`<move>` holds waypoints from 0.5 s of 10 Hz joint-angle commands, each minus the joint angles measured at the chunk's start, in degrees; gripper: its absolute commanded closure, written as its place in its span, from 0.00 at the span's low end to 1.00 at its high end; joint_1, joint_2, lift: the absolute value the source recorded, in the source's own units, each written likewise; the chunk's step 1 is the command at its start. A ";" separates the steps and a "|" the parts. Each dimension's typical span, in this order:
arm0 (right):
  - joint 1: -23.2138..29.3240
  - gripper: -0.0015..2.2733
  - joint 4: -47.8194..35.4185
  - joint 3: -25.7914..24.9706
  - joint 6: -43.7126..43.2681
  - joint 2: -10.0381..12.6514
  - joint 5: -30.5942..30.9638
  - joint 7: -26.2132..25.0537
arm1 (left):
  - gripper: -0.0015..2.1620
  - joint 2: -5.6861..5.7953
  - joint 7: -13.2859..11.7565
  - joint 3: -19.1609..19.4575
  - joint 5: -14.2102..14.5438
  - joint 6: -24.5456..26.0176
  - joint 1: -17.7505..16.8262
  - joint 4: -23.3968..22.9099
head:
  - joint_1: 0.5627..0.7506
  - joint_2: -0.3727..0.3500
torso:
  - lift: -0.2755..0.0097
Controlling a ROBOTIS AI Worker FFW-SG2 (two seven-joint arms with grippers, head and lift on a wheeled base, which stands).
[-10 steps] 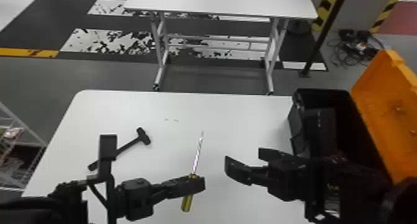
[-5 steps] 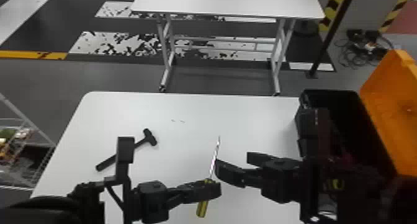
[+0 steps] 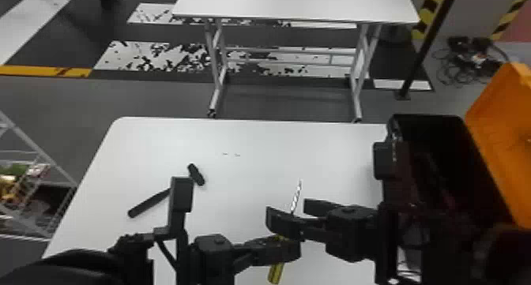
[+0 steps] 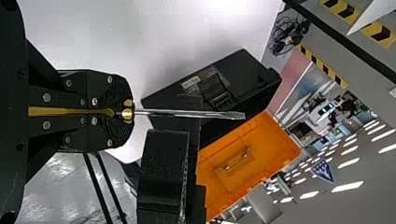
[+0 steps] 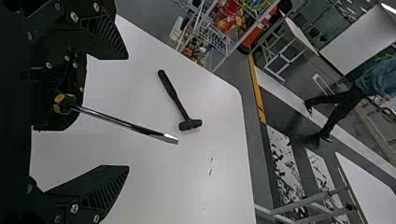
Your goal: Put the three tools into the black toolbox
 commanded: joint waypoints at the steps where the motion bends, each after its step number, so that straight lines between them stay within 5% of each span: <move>1: -0.02 0.12 0.30 0.30 -0.16 0.25 0.26 0.92 | 0.99 -0.09 0.18 -1.44 -0.66 -0.50 0.03 0.08 | 0.70 0.57 | 0.79; 3: 0.15 0.94 0.21 0.21 0.02 0.16 0.53 1.97 | 0.99 -0.26 0.18 -1.62 -0.83 -0.50 0.03 0.17 | 0.70 0.56 | 0.79; 5: 0.68 0.99 -0.75 0.83 -0.33 0.08 3.08 2.41 | 0.99 -0.35 0.35 -1.53 -0.92 -0.68 0.03 0.34 | 0.70 0.55 | 0.79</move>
